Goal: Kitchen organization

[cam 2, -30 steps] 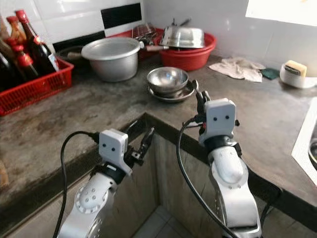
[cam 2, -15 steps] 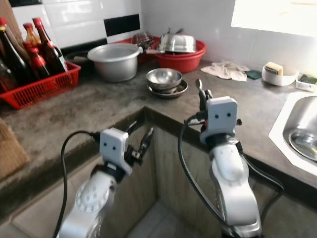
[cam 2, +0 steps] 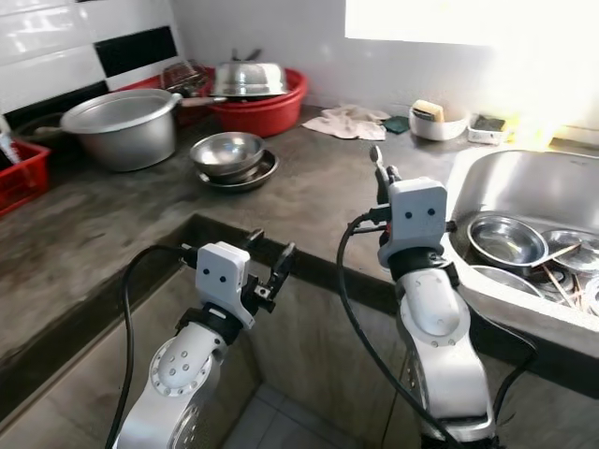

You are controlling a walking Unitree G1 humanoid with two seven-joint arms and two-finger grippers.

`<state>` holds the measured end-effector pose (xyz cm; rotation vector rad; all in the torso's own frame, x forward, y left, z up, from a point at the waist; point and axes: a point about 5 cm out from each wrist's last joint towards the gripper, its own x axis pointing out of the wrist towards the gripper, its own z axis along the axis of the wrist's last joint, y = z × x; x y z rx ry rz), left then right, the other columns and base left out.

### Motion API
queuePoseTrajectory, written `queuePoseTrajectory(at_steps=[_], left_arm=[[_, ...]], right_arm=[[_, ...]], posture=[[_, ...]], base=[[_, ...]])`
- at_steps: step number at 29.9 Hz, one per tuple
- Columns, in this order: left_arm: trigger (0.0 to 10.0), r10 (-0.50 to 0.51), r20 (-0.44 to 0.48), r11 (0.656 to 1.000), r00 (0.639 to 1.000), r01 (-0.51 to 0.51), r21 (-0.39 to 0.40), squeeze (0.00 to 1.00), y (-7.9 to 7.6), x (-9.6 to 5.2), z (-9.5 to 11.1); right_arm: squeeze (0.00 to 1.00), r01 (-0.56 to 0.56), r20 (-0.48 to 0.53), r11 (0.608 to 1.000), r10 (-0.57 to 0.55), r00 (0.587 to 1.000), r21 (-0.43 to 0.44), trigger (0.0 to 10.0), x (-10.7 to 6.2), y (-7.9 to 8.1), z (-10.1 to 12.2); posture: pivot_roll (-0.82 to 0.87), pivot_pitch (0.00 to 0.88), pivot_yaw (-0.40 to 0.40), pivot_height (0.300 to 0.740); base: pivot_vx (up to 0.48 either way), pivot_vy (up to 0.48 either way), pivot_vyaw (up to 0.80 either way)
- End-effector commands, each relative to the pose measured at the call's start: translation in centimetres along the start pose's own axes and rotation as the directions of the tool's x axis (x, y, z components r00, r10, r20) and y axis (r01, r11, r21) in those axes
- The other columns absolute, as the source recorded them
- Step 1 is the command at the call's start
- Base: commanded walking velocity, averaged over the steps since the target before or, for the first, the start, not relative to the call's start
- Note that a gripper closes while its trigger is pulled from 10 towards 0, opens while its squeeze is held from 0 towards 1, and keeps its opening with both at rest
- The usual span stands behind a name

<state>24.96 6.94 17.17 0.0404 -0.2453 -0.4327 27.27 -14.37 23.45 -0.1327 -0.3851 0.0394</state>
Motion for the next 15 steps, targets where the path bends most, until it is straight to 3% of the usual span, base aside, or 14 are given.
queuePoseTrajectory(at_steps=[1,6,15], left_arm=[[10.0,0.025,-0.014,1.000,1.000,-0.025,0.018,0.00,0.59,-0.12,-0.23],[10.0,0.019,-0.002,0.999,1.000,-0.019,0.033,0.00,0.54,-0.14,-0.08],[10.0,0.040,-0.026,0.999,0.999,-0.040,0.017,0.00,0.73,0.01,-0.37]], right_arm=[[0.00,-0.012,0.012,1.000,0.012,1.000,0.008,0.0,0.13,0.51,0.32],[0.00,-0.014,0.010,1.000,0.014,1.000,0.007,0.0,0.19,0.54,0.32],[0.00,-0.012,0.004,1.000,0.012,1.000,0.007,0.0,0.28,0.56,0.30]], posture=[[0.07,0.018,0.019,0.740],[0.07,0.020,0.017,0.740],[0.07,0.017,0.016,0.740]], base=[[0.000,0.000,-0.80],[0.000,0.000,-0.80],[0.238,-0.350,-0.80]])
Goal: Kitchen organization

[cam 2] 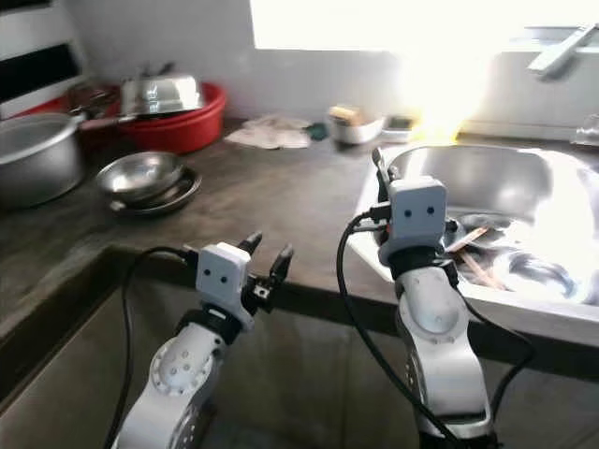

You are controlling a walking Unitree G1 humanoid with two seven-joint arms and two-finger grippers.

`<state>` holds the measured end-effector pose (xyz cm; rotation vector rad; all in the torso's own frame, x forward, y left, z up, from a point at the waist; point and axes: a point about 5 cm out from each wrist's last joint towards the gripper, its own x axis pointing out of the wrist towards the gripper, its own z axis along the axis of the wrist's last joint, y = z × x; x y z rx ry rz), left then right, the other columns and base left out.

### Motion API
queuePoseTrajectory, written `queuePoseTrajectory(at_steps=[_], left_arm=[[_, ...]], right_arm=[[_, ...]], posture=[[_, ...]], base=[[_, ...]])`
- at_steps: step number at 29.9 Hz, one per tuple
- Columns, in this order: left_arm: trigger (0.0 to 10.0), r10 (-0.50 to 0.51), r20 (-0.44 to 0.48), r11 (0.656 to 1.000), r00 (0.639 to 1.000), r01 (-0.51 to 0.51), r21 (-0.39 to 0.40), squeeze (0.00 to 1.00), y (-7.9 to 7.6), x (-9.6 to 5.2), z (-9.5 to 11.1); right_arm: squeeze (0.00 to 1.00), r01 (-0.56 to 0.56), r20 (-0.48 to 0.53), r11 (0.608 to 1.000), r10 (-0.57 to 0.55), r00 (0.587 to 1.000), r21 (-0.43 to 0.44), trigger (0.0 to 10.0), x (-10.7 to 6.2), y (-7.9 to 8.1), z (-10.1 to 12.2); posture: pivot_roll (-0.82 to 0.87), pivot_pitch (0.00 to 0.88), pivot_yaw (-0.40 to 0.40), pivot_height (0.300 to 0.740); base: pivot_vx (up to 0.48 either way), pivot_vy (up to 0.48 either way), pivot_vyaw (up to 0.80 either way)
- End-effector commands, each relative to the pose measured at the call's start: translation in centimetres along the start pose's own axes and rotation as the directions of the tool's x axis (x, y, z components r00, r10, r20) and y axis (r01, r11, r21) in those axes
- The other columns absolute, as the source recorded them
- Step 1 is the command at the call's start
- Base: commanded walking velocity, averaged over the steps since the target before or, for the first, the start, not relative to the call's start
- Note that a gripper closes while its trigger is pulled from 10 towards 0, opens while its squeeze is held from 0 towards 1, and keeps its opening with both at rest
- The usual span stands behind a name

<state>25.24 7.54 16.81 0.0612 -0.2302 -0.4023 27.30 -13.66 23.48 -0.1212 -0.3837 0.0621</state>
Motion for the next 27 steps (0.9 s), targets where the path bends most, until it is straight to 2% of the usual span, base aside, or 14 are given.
queuePoseTrajectory(at_steps=[1,7,9,10,11,12,20,25,27], left_arm=[[10.0,0.015,-0.007,1.000,1.000,-0.015,-0.009,0.00,0.2,0.1,0.0],[10.0,0.010,0.006,1.000,1.000,-0.010,0.015,0.00,0.1,0.1,0.1],[10.0,0.003,0.012,1.000,1.000,-0.003,0.013,0.00,0.0,0.0,0.2],[10.0,0.000,0.013,1.000,1.000,0.000,0.017,0.00,0.0,0.0,0.2],[10.0,-0.001,0.012,1.000,1.000,0.001,0.019,0.00,0.0,0.0,0.2],[10.0,-0.003,0.013,1.000,1.000,0.002,0.020,0.00,0.0,0.0,0.2],[10.0,-0.004,0.011,1.000,1.000,0.003,0.030,0.00,0.0,0.1,0.2],[10.0,0.003,0.002,1.000,1.000,-0.003,-0.004,0.00,0.0,0.1,0.1],[10.0,0.018,-0.006,1.000,1.000,-0.018,-0.013,0.00,0.1,0.1,0.0]], right_arm=[[0.00,0.006,0.002,1.000,-0.006,1.000,-0.009,0.0,0.2,-0.1,0.2],[0.00,0.003,-0.002,1.000,-0.004,1.000,-0.018,0.0,0.3,-0.1,0.1],[0.00,-0.001,0.003,1.000,0.001,1.000,-0.027,0.0,0.4,0.0,0.1],[0.00,-0.003,0.003,1.000,0.003,1.000,-0.026,5.2,0.5,0.0,0.2],[0.00,-0.004,0.002,1.000,0.004,1.000,-0.026,5.2,0.5,0.0,0.1],[0.00,-0.008,-0.003,1.000,0.008,1.000,-0.023,10.0,0.6,0.1,0.1],[0.00,-0.004,-0.014,1.000,0.004,1.000,-0.008,10.0,1.0,-0.3,0.1],[0.00,-0.014,-0.020,1.000,0.013,1.000,-0.015,10.0,1.3,-0.5,0.0],[0.00,-0.028,-0.025,0.999,0.027,0.999,-0.018,10.0,1.4,-0.5,0.0]], posture=[[0.07,0.017,0.017,0.740],[0.07,0.016,0.011,0.740],[0.07,0.015,0.010,0.740],[0.07,0.013,0.011,0.740],[0.07,0.012,0.010,0.740],[0.07,0.011,0.010,0.740],[0.07,0.008,0.012,0.740],[0.07,0.008,0.011,0.740],[0.07,0.011,0.011,0.740]], base=[[0.000,0.000,-0.80],[0.000,0.000,-0.80],[0.262,-0.266,0.00],[0.330,-0.345,0.00],[0.330,-0.345,0.00],[0.326,-0.349,0.00],[0.325,-0.349,0.00],[0.403,-0.211,0.00],[0.000,0.000,0.00]])
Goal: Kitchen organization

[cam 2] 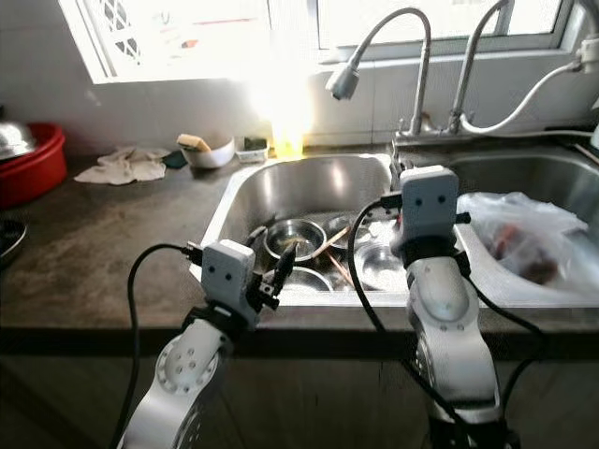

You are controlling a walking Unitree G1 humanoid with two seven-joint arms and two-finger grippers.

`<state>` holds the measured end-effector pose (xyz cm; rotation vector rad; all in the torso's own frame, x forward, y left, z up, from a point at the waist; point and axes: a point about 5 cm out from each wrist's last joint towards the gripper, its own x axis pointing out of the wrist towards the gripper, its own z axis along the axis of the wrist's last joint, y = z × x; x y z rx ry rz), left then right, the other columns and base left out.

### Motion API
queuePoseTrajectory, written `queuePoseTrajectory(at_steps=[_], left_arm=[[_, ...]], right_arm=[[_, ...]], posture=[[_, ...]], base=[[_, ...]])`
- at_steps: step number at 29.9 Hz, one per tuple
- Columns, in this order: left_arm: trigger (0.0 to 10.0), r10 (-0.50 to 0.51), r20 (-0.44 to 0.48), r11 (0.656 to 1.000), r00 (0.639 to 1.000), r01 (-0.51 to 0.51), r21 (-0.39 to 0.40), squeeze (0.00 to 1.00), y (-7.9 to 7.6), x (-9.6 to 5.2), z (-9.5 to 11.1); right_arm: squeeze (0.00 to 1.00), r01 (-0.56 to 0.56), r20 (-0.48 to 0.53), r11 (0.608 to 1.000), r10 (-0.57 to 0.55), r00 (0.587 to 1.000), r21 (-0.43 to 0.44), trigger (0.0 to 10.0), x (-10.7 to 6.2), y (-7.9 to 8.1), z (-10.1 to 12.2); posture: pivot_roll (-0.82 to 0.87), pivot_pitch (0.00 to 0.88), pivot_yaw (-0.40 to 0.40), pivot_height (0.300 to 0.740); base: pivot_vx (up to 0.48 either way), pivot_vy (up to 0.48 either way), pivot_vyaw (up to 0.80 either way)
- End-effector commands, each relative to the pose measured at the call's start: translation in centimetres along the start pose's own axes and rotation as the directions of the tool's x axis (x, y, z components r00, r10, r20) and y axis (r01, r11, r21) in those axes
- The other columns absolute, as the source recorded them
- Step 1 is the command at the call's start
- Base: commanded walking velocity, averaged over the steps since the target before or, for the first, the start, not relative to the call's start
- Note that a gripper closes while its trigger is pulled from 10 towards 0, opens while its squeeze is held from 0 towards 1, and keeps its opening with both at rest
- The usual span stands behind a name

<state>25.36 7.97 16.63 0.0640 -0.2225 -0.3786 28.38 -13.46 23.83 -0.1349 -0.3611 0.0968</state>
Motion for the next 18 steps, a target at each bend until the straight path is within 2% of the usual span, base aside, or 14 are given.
queuePoseTrajectory(at_steps=[1,5,9,14,15,17,18], left_arm=[[10.0,-0.002,0.006,1.000,1.000,0.002,-0.015,0.00,-0.3,0.2,0.2],[10.0,-0.002,0.006,1.000,1.000,0.002,-0.014,0.00,-0.4,0.2,0.2],[10.0,0.001,0.001,1.000,1.000,-0.001,-0.019,0.00,-0.4,0.2,0.2],[10.0,0.000,-0.004,1.000,1.000,0.000,-0.023,0.00,-0.4,0.2,0.2],[10.0,-0.002,-0.004,1.000,1.000,0.001,-0.024,0.00,-0.5,0.1,0.2],[10.0,-0.002,-0.005,1.000,1.000,0.002,-0.025,0.00,-0.6,0.1,0.2],[10.0,-0.002,-0.007,1.000,1.000,0.002,-0.026,0.00,-0.6,0.0,0.1]], right_arm=[[0.00,-0.008,-0.004,1.000,0.008,1.000,-0.023,10.0,0.3,-0.6,0.1],[0.00,-0.036,-0.013,0.999,0.036,0.999,-0.034,10.0,0.6,-0.4,0.1],[0.00,-0.061,-0.073,0.997,0.057,0.996,-0.045,10.0,1.4,-0.5,-0.5],[0.00,-0.064,-0.143,0.997,0.057,0.988,-0.042,10.0,2.6,-0.9,-1.2],[0.00,-0.059,-0.184,0.996,0.047,0.982,-0.061,10.0,3.6,-1.5,-1.6],[0.00,-0.052,-0.192,0.997,0.039,0.981,-0.064,10.0,4.0,-1.8,-1.7],[0.00,-0.038,-0.214,0.997,0.022,0.977,-0.071,10.0,4.8,-2.4,-1.9]], posture=[[0.07,0.010,0.010,0.740],[0.07,0.017,0.007,0.740],[0.07,0.026,0.007,0.740],[0.07,0.029,0.007,0.740],[0.07,0.038,0.003,0.740],[0.07,0.040,0.002,0.740],[0.07,0.044,0.004,0.740]], base=[[0.000,0.000,0.43],[0.000,0.000,0.71],[0.000,0.000,0.76],[0.000,0.000,0.00],[0.000,0.000,0.00],[0.000,0.000,0.00],[0.000,0.000,0.00]])
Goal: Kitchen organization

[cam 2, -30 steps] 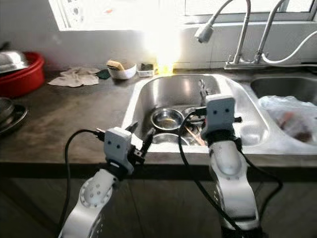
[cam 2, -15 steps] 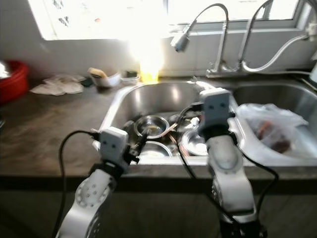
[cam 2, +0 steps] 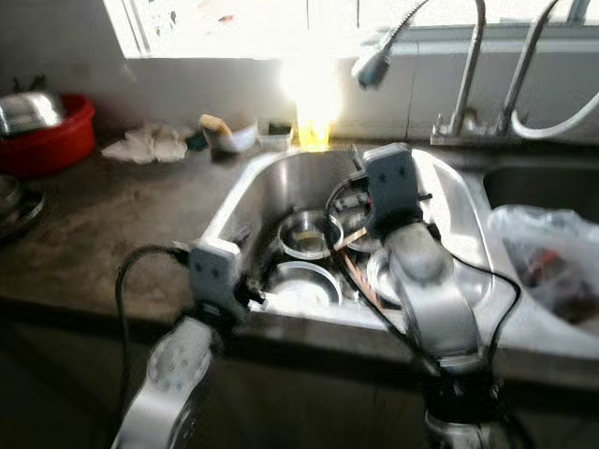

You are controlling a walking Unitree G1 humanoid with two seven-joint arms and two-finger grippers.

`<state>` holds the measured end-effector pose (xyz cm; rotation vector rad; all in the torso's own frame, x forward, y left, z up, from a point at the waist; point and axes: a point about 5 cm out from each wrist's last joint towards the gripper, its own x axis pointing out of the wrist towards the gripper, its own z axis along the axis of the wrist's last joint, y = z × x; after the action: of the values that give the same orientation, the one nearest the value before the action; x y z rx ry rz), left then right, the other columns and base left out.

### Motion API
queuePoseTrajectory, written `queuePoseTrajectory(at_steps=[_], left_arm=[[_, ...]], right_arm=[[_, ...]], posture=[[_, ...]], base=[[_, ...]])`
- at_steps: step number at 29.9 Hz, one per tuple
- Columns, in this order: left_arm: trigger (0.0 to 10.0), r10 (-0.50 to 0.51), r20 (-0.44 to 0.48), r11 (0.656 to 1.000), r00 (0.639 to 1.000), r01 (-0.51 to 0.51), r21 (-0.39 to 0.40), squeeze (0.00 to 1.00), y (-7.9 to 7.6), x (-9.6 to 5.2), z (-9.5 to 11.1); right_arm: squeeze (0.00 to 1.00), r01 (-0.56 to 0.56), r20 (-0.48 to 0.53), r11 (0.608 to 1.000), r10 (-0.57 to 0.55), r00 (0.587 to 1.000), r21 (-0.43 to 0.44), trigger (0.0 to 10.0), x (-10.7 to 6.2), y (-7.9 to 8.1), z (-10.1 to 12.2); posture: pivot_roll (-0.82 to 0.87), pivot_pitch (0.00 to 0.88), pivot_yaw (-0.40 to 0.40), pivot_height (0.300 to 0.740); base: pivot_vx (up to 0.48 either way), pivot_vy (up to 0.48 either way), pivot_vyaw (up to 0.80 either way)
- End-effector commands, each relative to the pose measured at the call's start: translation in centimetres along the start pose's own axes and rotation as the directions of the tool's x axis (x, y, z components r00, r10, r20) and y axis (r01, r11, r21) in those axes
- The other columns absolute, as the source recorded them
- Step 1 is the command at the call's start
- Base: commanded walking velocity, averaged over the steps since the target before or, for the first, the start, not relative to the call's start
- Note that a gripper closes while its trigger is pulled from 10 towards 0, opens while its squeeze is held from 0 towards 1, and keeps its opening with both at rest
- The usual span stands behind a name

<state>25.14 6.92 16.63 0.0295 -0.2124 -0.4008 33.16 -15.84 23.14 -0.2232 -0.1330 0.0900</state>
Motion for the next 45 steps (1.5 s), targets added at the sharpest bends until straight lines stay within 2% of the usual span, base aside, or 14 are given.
queuePoseTrajectory(at_steps=[1,2,7,17,20,21,32,34,35,36,38,40,44,45], left_arm=[[10.0,0.016,-0.005,1.000,1.000,-0.016,0.011,0.00,0.4,-0.2,0.1],[10.0,0.016,-0.005,1.000,1.000,-0.016,0.011,0.00,0.4,-0.2,0.1],[10.0,0.004,-0.030,1.000,1.000,-0.003,0.006,0.00,0.1,-0.9,-0.3],[10.0,-0.011,-0.058,1.000,0.998,0.011,0.008,0.00,-0.1,-1.8,-0.6],[10.0,-0.009,-0.072,1.000,0.997,0.010,0.009,0.00,-0.1,-2.1,-0.7],[10.0,-0.008,-0.075,1.000,0.997,0.009,0.009,0.00,-0.1,-2.2,-0.7],[10.0,-0.021,-0.097,1.000,0.995,0.023,0.018,0.00,0.0,-2.5,-1.1],[10.0,-0.020,-0.100,0.999,0.995,0.022,0.023,0.00,0.3,-2.5,-1.2],[10.0,-0.020,-0.100,0.999,0.995,0.022,0.023,0.00,0.3,-2.5,-1.2],[10.0,-0.016,-0.098,0.999,0.995,0.019,0.027,0.00,0.5,-2.5,-1.2],[10.0,-0.013,-0.095,0.999,0.995,0.016,0.029,0.00,0.7,-2.3,-1.2],[10.0,-0.012,-0.094,0.999,0.996,0.015,0.029,0.00,0.7,-2.2,-1.2],[10.0,-0.021,-0.081,0.999,0.996,0.023,0.029,0.00,0.7,-1.8,-1.1],[10.0,-0.021,-0.081,0.999,0.996,0.023,0.029,0.00,0.7,-1.8,-1.1]], right_arm=[[0.00,-0.002,0.002,1.000,0.002,1.000,0.002,10.0,1.0,-0.1,0.8],[0.00,-0.002,0.002,1.000,0.002,1.000,0.002,10.0,1.0,-0.1,0.8],[0.00,0.013,-0.141,1.000,-0.012,0.990,0.004,10.0,3.3,-1.0,-1.1],[0.00,0.036,-0.233,0.999,-0.039,0.972,-0.016,10.0,4.9,-1.6,-2.5],[0.00,0.027,-0.308,0.999,-0.039,0.951,-0.045,10.0,5.3,-1.5,-4.0],[1.00,0.023,-0.322,0.998,-0.039,0.946,-0.056,10.0,5.2,-1.6,-4.4],[1.00,0.030,-0.303,0.999,-0.041,0.952,-0.043,10.0,4.9,-1.7,-4.8],[1.00,0.048,-0.228,0.999,-0.050,0.972,-0.015,10.0,4.2,-1.8,-4.2],[1.00,0.048,-0.228,0.999,-0.050,0.972,-0.015,10.0,4.2,-1.8,-4.2],[0.00,0.055,-0.145,0.998,-0.053,0.988,0.015,10.0,3.2,-1.8,-3.5],[0.00,0.062,-0.059,0.997,-0.060,0.996,0.038,10.0,2.1,-1.6,-2.5],[0.00,0.064,-0.039,0.997,-0.063,0.997,0.043,10.0,1.8,-1.5,-2.3],[0.00,0.050,0.067,0.997,-0.054,0.996,0.066,10.0,-1.0,-0.4,-1.1],[0.00,0.050,0.067,0.997,-0.054,0.996,0.066,10.0,-1.0,-0.4,-1.1]], posture=[[0.07,0.050,0.001,0.740],[0.07,0.050,0.001,0.740],[0.09,0.081,0.003,0.740],[0.10,0.110,0.004,0.740],[0.11,0.121,0.000,0.740],[0.12,0.121,-0.002,0.740],[0.11,0.100,0.006,0.740],[0.11,0.086,0.004,0.740],[0.11,0.086,0.004,0.740],[0.10,0.076,0.007,0.740],[0.10,0.066,0.009,0.740],[0.10,0.066,0.009,0.740],[0.08,0.043,0.021,0.740],[0.08,0.043,0.021,0.740]], base=[[0.000,0.000,0.00],[0.000,0.000,0.00],[0.000,0.000,0.00],[0.000,0.000,0.00],[0.000,0.000,0.00],[0.000,0.000,0.00],[0.000,0.000,0.00],[0.000,0.000,0.00],[0.000,0.000,0.00],[0.000,0.000,0.00],[0.000,0.000,0.00],[0.000,0.000,0.00],[0.000,0.000,0.00],[0.000,0.000,0.00]])
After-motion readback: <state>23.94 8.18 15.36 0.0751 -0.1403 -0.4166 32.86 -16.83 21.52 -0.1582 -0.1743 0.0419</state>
